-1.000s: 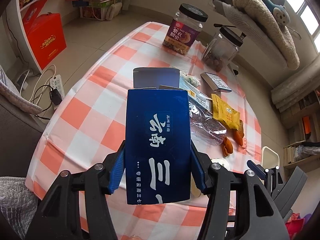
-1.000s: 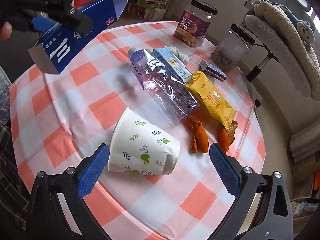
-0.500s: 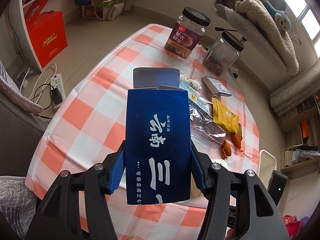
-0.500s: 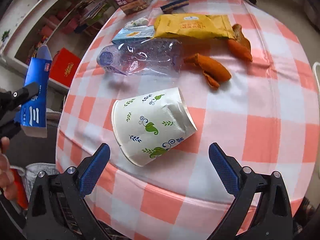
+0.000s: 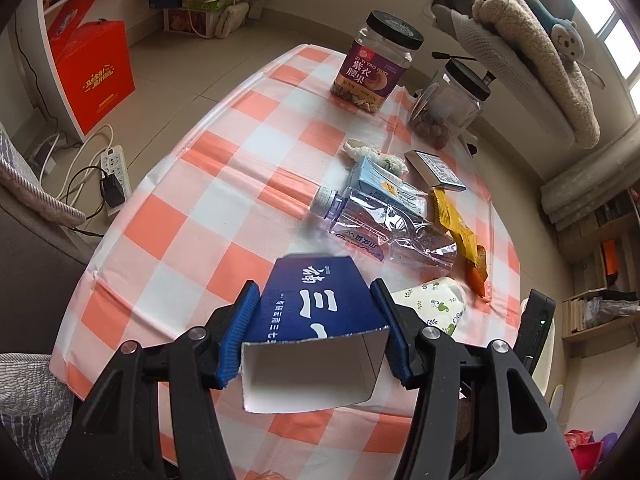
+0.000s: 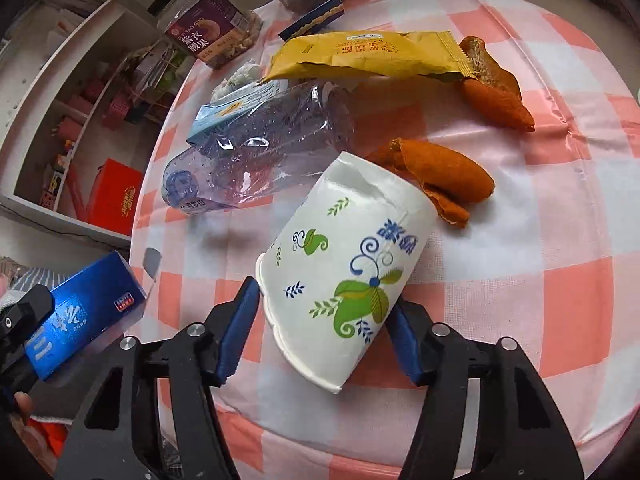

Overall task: Collect trash
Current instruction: 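Grasp the white paper cup with the right tool while the left tool holds the blue box, then carry the paper cup to the white bin and release it with the right tool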

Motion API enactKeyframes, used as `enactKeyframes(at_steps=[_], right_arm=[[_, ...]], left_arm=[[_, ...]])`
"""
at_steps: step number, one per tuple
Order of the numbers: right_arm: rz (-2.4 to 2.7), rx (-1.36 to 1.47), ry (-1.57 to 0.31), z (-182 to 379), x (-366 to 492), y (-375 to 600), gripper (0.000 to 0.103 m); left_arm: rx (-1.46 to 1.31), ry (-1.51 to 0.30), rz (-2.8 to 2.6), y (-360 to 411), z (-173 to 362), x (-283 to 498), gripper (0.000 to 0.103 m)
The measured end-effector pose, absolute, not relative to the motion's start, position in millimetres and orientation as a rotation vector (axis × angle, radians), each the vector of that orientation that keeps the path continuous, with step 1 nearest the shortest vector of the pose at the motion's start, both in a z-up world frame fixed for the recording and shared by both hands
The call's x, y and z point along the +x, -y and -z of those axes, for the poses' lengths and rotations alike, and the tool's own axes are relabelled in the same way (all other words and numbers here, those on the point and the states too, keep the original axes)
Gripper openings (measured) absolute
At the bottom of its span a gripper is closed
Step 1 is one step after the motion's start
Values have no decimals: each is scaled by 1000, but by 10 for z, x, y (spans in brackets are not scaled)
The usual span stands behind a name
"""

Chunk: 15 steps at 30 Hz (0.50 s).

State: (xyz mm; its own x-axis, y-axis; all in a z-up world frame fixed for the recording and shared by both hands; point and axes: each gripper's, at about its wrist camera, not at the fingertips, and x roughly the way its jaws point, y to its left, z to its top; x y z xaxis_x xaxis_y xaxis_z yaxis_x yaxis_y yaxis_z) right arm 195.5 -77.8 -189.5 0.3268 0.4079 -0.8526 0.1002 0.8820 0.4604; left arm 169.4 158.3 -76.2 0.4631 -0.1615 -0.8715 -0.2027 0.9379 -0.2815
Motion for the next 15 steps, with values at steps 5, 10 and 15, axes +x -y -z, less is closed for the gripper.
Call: enactKeyframes(at_steps=[5, 10, 15], right_arm=[[-252, 375, -1189, 1739, 1952, 751, 21], [-251, 275, -1100, 1511, 1906, 792, 19], [-241, 211, -1005, 1246, 1848, 924, 19]], left_arm=[[-356, -1091, -11, -1531, 758, 1696, 54], [-366, -1120, -27, -1591, 852, 1703, 54], [-366, -1116, -42, -1600, 875, 1685, 53]])
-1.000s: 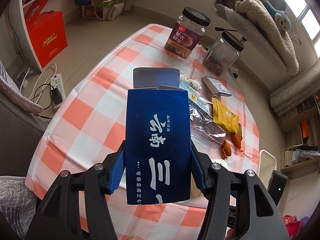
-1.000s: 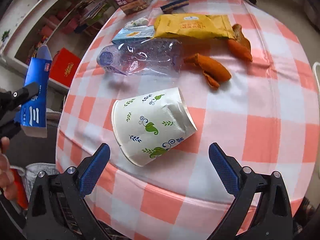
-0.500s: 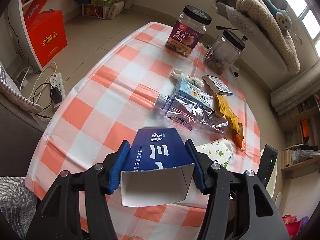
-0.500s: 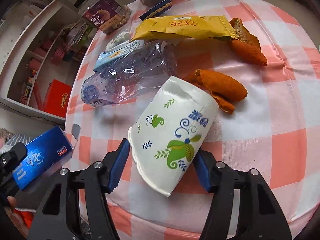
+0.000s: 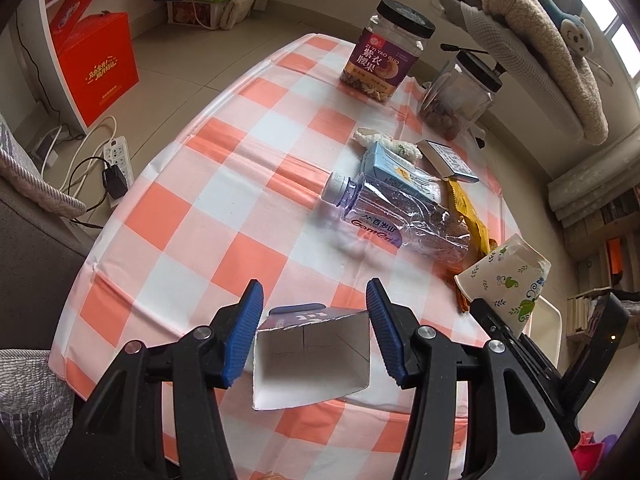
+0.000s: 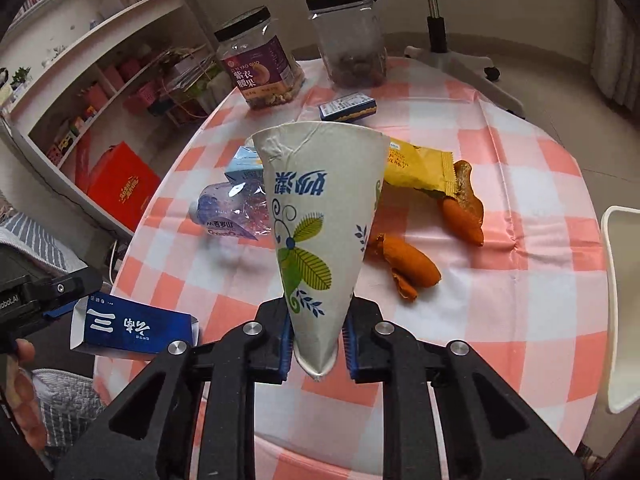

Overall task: Collect trash
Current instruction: 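Carry the paper cup to the white bin and release it with the right tool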

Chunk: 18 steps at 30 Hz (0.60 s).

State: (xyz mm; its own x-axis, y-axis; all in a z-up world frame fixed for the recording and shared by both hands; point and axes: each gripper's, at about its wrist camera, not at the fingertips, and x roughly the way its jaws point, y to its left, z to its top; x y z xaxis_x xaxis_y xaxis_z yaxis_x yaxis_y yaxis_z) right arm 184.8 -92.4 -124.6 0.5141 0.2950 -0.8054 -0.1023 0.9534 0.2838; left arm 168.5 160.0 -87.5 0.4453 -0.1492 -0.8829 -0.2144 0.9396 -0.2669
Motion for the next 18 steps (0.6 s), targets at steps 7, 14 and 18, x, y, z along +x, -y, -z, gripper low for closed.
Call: enactKeyframes(at_steps=[7, 14, 18], right_arm=[[-190, 113, -865, 894, 1729, 1145, 19], [-116, 48, -771, 652, 1598, 1460, 19], [-63, 38, -736, 541, 1517, 1707, 19]], left_arm=[[-356, -1038, 2, -1409, 667, 1660, 53], [-360, -993, 66, -1139, 555, 1698, 53], [-348, -976, 103, -940, 514, 1726, 53]])
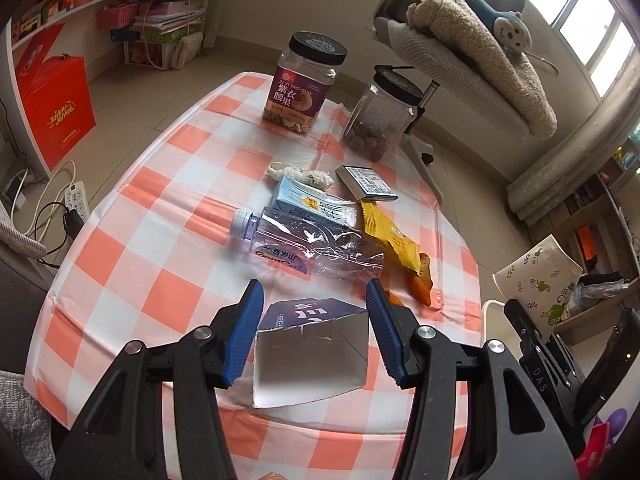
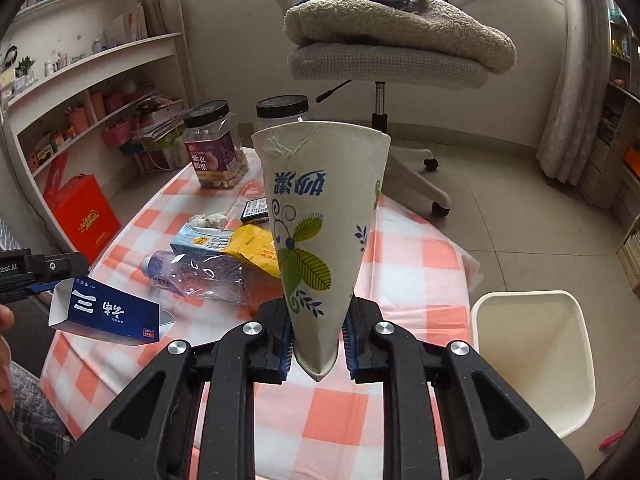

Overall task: Collect trash
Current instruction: 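Carry the paper cup to the white bin and release it with the right tool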

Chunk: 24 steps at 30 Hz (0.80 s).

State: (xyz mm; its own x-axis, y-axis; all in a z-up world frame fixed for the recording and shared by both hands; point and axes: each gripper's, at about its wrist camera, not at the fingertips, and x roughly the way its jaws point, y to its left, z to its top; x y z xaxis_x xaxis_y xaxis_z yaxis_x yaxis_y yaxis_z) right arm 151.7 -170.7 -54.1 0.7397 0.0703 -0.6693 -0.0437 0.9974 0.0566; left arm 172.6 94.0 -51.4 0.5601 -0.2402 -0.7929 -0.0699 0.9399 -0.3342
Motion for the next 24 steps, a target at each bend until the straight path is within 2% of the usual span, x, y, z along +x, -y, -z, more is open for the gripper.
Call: enactKeyframes(at_steps=[18, 21, 23, 24], right_arm=[[252, 64, -695, 395, 1150, 2905, 22], [295, 72, -687, 377, 1070, 3074, 30], [335, 85, -677, 357, 1010, 3192, 44], [354, 98, -671, 344, 976, 3262, 45]], left_arm=[[-312, -950, 263, -60, 401, 1784, 53], [-301, -936, 302, 133, 338, 1766, 53], [-291, -924, 332, 281, 291, 1736, 53], [-285, -918, 348, 358, 265, 1722, 53]])
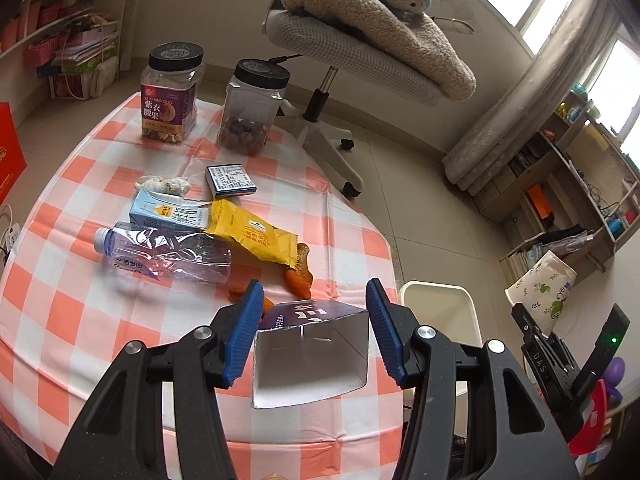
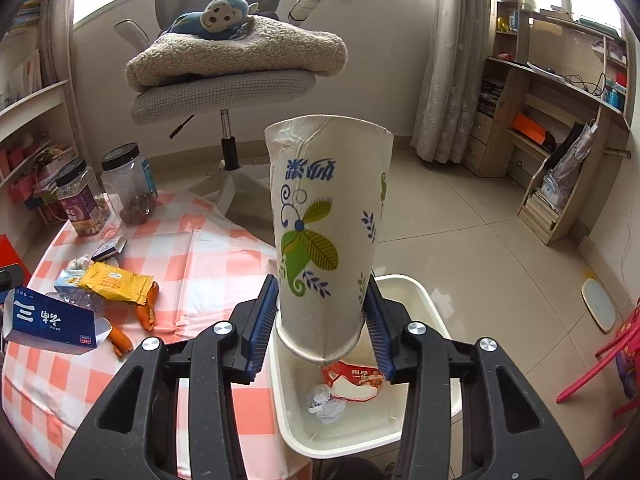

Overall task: Collect trash
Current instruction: 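Carry the paper cup to the white bin and release it with the right tool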

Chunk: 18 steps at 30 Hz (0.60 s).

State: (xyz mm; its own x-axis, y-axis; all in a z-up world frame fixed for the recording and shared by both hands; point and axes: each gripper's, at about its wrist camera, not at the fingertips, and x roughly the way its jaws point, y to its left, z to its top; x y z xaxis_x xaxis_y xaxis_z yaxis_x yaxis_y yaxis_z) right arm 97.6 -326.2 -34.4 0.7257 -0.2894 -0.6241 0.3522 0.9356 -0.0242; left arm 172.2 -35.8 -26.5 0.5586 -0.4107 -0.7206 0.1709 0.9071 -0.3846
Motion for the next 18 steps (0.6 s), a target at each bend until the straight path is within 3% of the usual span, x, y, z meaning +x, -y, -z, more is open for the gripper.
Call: enactKeyframes(at_steps=[5, 11, 18], right_arm=[[439, 153, -622, 224, 808, 3588, 78], [492, 233, -528, 16, 586, 3922, 90], [574, 295, -478, -71, 400, 4323, 93]], left_arm=[[-256, -888, 434, 778, 154, 1651, 53], [-222, -927, 540, 1490, 165, 1675, 53], [-223, -975, 649, 2314, 260, 1697, 53]])
